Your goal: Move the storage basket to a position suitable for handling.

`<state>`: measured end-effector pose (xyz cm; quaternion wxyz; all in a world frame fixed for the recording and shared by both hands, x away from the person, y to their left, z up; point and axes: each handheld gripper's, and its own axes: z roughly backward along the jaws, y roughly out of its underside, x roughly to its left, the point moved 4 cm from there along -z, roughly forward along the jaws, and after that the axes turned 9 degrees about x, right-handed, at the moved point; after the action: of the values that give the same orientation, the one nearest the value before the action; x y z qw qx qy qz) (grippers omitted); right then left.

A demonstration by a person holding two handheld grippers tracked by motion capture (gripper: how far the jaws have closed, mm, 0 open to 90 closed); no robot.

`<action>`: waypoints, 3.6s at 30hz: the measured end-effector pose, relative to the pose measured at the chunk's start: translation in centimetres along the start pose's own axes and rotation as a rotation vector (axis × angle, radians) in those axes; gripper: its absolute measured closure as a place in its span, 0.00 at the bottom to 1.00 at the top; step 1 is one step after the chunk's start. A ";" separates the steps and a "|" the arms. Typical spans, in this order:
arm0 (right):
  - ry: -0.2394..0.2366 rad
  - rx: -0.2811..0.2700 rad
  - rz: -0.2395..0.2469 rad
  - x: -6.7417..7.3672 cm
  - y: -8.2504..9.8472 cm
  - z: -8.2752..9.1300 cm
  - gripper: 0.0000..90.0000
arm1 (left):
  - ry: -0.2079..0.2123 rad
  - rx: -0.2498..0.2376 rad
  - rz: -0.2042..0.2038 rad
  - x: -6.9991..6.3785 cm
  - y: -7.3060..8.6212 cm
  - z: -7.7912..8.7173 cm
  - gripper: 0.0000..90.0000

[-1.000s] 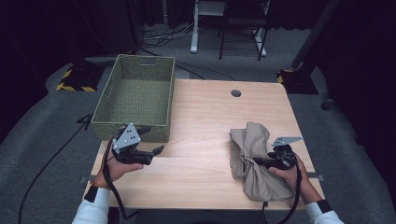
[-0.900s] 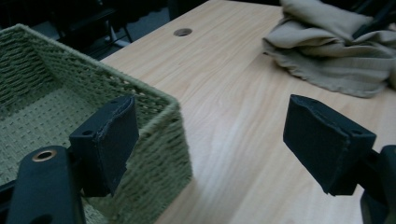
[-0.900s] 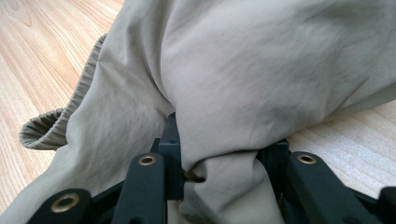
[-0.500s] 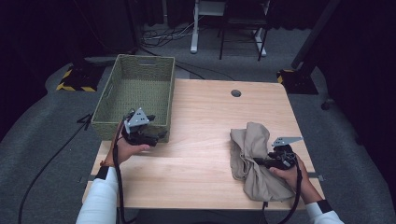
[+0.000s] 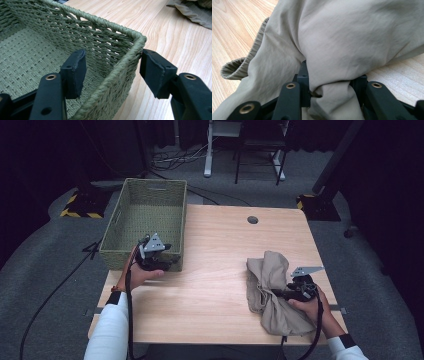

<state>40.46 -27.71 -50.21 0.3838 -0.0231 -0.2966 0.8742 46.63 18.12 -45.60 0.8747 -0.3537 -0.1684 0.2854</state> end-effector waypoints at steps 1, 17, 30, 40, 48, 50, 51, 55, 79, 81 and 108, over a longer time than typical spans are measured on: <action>0.000 0.000 0.000 0.0 0.0 0.0 0.70 | 0.000 0.000 0.000 0.0 0.0 0.0 0.47; -0.013 0.009 0.000 0.1 0.0 -0.2 0.70 | 0.155 -0.014 -0.084 -3.2 -3.0 -1.7 0.80; 0.006 0.002 -0.018 -0.5 0.2 0.1 0.70 | 0.211 -0.034 -0.166 -10.0 -6.5 -4.5 0.80; 0.028 -0.009 -0.056 -1.5 0.6 0.7 0.70 | 0.275 -0.040 -0.221 -16.1 -9.6 -6.8 0.79; 0.042 -0.019 -0.081 -2.5 1.2 1.2 0.70 | 0.313 -0.042 -0.248 -19.9 -11.1 -7.8 0.77; 0.042 -0.021 -0.086 -2.6 1.2 1.3 0.70 | 0.321 -0.037 -0.256 -20.7 -11.3 -8.0 0.68; 0.041 -0.022 -0.087 -2.6 1.2 1.3 0.70 | 0.318 -0.040 -0.259 -21.0 -11.4 -8.0 0.61; 0.038 -0.028 -0.089 -2.6 1.3 1.3 0.70 | 0.250 -0.039 -0.318 -21.5 -10.9 -6.7 0.43; 0.055 -0.082 -0.107 -2.7 1.0 2.1 0.70 | 0.238 0.043 -0.333 -20.0 -0.4 -0.4 0.19; 0.051 -0.094 -0.113 -2.7 1.0 2.3 0.70 | 0.198 0.099 -0.303 -19.3 1.4 -1.1 0.19; 0.060 -0.217 -0.105 -2.9 -0.1 4.8 0.71 | 0.244 0.184 -0.113 -14.6 7.1 -1.7 0.19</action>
<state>41.28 -32.04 -46.76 0.4327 -0.0752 -0.3787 0.8147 33.36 12.36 -53.23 0.9320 -0.2942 -0.0535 0.2049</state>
